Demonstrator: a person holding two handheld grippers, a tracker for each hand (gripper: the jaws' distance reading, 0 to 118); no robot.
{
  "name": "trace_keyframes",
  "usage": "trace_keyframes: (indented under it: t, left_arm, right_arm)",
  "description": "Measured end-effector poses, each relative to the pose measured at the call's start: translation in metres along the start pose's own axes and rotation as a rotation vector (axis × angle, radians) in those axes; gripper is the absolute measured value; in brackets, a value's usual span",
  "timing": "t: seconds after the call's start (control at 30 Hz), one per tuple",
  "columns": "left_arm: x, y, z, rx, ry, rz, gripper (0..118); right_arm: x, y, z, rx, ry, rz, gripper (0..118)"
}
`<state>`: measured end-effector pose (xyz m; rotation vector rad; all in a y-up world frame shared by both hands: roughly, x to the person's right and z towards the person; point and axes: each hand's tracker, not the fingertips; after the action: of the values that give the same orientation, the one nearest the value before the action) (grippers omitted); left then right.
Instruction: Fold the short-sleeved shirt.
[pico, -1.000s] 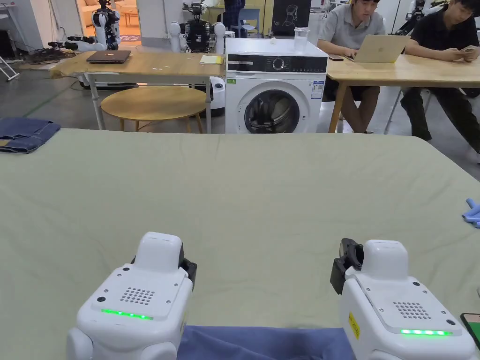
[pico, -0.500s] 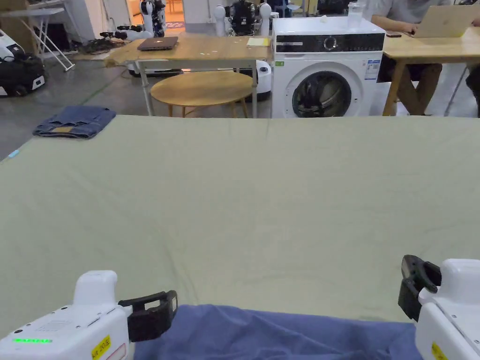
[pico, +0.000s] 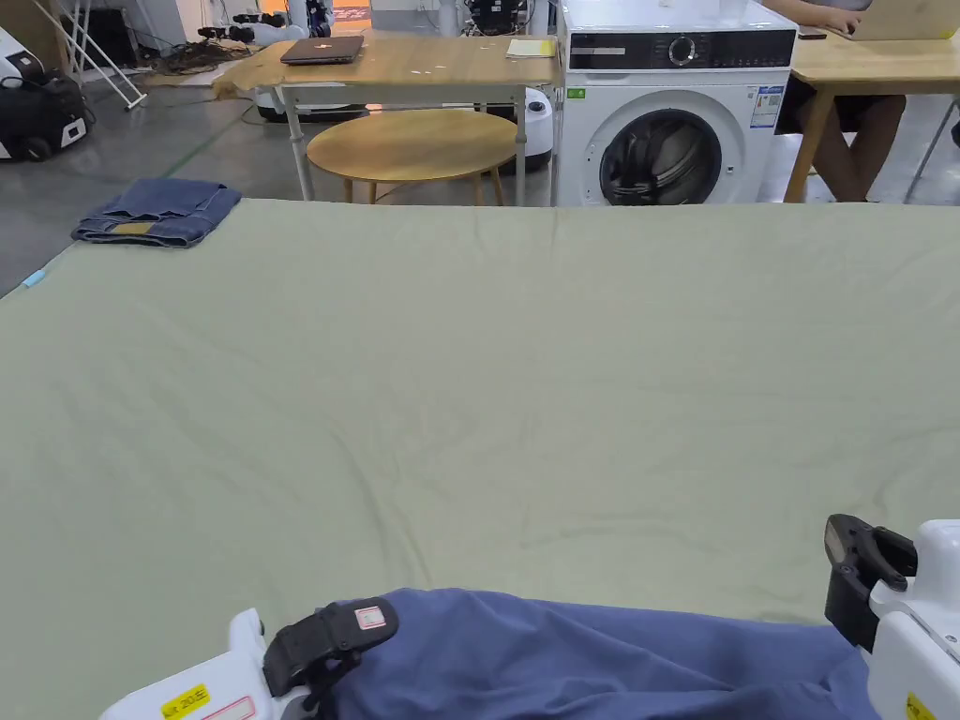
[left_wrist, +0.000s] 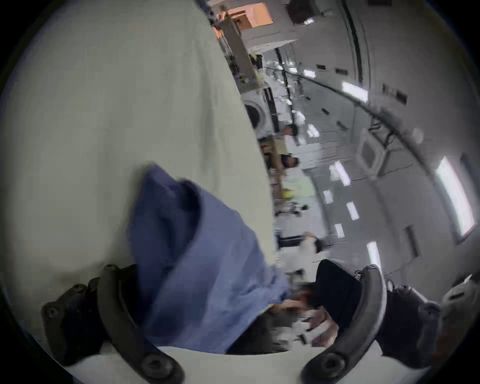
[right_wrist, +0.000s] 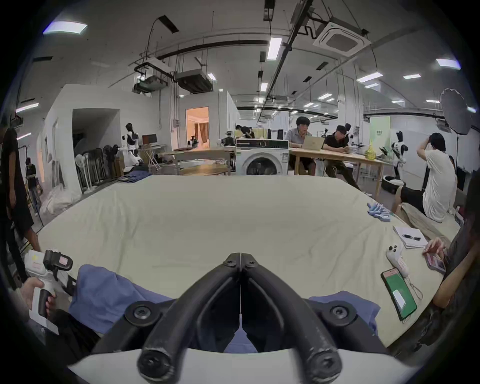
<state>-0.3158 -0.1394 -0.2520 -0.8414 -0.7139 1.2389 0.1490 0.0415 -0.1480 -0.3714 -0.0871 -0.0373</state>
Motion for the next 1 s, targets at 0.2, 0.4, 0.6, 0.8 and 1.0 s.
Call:
trace_keyframes:
  t: [0.2,0.4,0.6,0.8,1.0]
  left_arm:
    - [0.019,-0.005,-0.014,0.044,0.296,-0.037,3]
    - [0.062,0.020,0.028,0.241,0.478,-0.118,3]
    - [0.131,0.010,0.014,0.245,0.736,-0.450,3]
    - [0.207,-0.091,-0.085,0.180,0.846,-0.915,3]
    - [0.188,-0.178,-0.192,-0.036,0.929,-1.141,3]
  right_arm:
    - [0.000,0.002,0.000,-0.004,-0.004,0.001,0]
    - [-0.003,0.000,-0.002,-0.012,0.002,0.007,0]
    - [-0.008,-0.003,-0.003,-0.014,0.028,0.013,0]
    - [-0.003,-0.004,0.006,0.001,0.050,0.031,0]
    - [0.018,-0.012,0.016,0.011,0.052,0.015,0]
